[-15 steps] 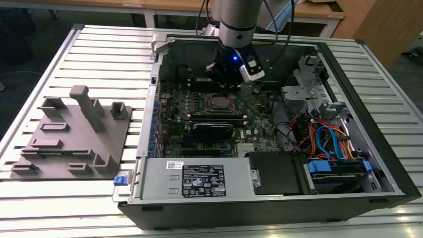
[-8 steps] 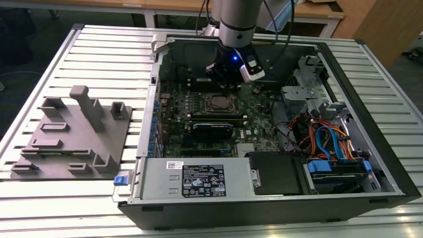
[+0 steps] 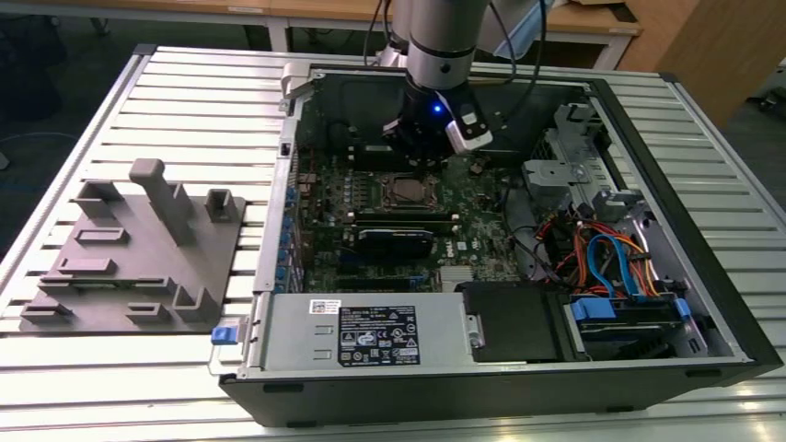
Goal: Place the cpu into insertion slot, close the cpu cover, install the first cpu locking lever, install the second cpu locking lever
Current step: 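Install the first cpu locking lever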
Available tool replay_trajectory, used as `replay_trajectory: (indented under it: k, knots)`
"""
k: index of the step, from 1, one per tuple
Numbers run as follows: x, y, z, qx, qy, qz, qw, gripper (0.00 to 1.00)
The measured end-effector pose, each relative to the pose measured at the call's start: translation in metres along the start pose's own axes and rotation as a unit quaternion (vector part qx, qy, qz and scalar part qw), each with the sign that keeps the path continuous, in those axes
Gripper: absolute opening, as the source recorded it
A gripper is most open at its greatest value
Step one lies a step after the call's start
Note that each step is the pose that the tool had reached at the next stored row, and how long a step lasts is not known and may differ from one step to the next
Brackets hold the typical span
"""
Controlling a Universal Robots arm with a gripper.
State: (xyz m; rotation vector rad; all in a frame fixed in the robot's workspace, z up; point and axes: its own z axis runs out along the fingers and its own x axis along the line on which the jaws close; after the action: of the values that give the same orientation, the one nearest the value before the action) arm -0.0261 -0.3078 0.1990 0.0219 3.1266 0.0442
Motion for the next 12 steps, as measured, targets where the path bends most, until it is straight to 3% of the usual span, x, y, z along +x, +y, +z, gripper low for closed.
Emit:
replay_trajectory:
  k: [6,12]
  knots:
    - [-0.0002,0.0,0.0017,0.0054,-0.0001,0.0,0.99999,0.1]
    - [-0.0002,0.0,0.0014,0.0046,-0.0003,0.0,0.99999,0.1]
